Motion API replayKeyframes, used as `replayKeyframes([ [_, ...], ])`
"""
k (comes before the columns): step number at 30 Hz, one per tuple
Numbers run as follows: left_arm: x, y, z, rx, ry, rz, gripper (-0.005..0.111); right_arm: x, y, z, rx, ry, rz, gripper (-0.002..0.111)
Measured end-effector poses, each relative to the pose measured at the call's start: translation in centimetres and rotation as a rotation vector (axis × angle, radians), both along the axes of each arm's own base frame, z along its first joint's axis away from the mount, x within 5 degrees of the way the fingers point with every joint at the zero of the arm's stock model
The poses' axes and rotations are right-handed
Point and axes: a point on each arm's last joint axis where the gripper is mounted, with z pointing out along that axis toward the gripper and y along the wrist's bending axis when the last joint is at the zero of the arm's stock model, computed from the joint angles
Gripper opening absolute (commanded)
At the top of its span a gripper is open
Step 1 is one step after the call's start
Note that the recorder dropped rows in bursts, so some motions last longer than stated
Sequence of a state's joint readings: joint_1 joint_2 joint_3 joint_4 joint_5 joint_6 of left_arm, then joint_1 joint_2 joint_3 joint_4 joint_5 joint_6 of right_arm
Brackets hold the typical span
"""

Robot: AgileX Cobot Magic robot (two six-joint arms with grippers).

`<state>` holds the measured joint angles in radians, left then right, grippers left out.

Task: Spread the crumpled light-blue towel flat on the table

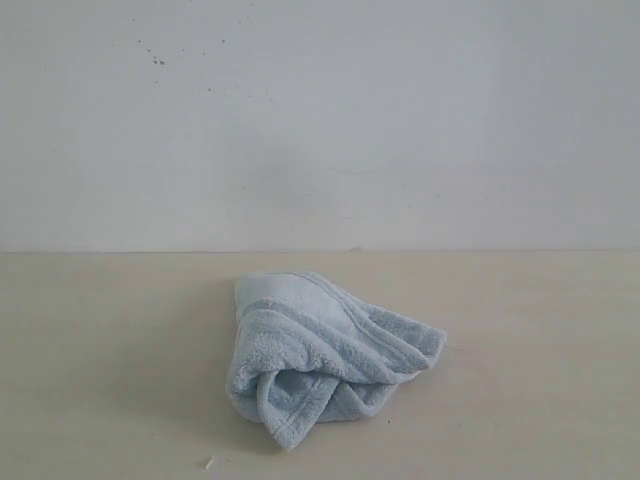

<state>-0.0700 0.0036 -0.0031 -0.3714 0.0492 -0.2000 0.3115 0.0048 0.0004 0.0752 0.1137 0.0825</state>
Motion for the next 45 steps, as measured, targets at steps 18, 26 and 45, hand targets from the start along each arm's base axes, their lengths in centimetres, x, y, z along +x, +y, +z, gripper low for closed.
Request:
replayKeyframes([
  [18,-2.9,-1.1,8.5,-0.258,-0.099,-0.173,0.004,0.0,-0.1,1.0,0.213,-0.049,-0.004,0.001],
  [26,-4.2,-2.9,10.0,-0.114,-0.161,-0.373,0.004,-0.6,-0.6,3.9,0.591,-0.268,0.043,0.001],
  [45,4.9,-6.2,8.7,0.002,0.073,-0.697,0.004,2.2,0.7,4.6,0.244,0.088,-0.015,0.001],
])
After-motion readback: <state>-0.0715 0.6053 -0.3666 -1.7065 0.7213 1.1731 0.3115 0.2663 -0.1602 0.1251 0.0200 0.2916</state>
